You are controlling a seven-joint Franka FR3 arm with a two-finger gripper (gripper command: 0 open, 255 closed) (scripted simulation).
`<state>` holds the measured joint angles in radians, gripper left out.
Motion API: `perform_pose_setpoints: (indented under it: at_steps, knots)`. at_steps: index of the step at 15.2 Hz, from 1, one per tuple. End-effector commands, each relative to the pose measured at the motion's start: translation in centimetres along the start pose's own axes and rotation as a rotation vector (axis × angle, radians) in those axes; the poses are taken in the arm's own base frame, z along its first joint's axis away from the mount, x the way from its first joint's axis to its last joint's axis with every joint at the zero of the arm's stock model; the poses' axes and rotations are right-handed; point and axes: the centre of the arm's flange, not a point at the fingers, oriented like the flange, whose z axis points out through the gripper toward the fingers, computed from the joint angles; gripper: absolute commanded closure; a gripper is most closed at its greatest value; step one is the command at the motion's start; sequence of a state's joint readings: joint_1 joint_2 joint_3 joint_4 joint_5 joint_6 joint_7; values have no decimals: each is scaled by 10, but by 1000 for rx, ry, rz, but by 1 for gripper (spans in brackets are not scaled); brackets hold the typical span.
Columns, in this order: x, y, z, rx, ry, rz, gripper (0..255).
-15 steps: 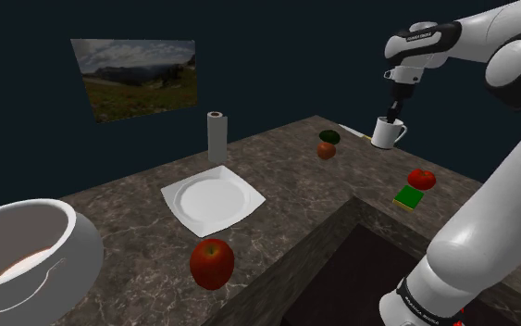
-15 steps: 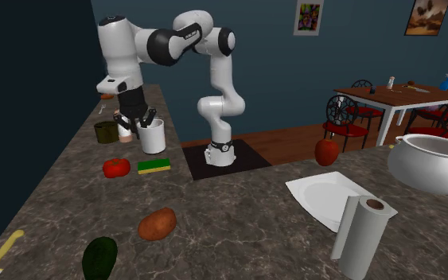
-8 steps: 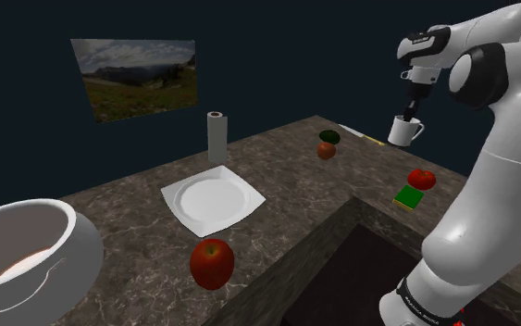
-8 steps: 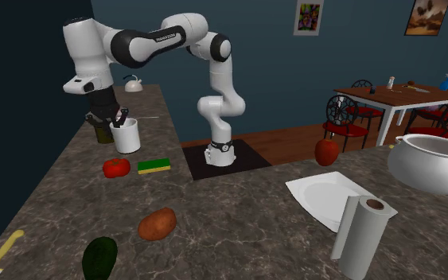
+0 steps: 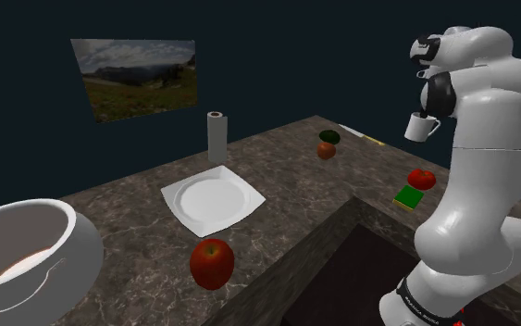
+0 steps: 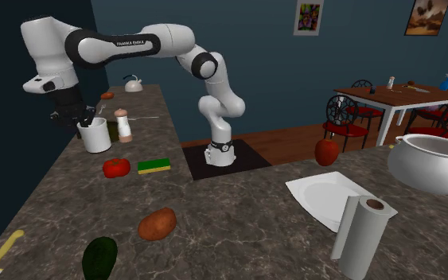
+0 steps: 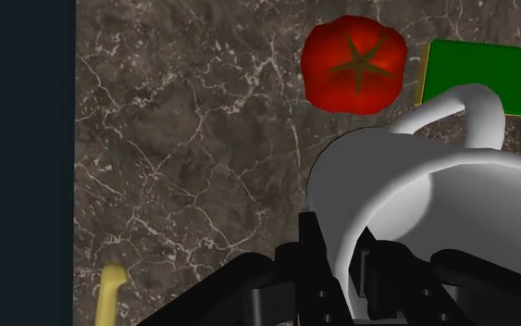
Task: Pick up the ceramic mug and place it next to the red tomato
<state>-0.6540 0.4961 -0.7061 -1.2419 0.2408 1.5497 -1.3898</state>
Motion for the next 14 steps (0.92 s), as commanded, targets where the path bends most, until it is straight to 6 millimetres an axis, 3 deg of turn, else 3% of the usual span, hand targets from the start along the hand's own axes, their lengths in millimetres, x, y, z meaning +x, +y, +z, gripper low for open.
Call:
perform_pose_setpoints:
  at_steps: [1, 4, 14]
  knots:
    - [-12, 23, 0, 1, 1, -3, 255]
    - [-30, 59, -1, 1, 1, -3, 255]
    - [-25, 63, 52, 1, 1, -3, 255]
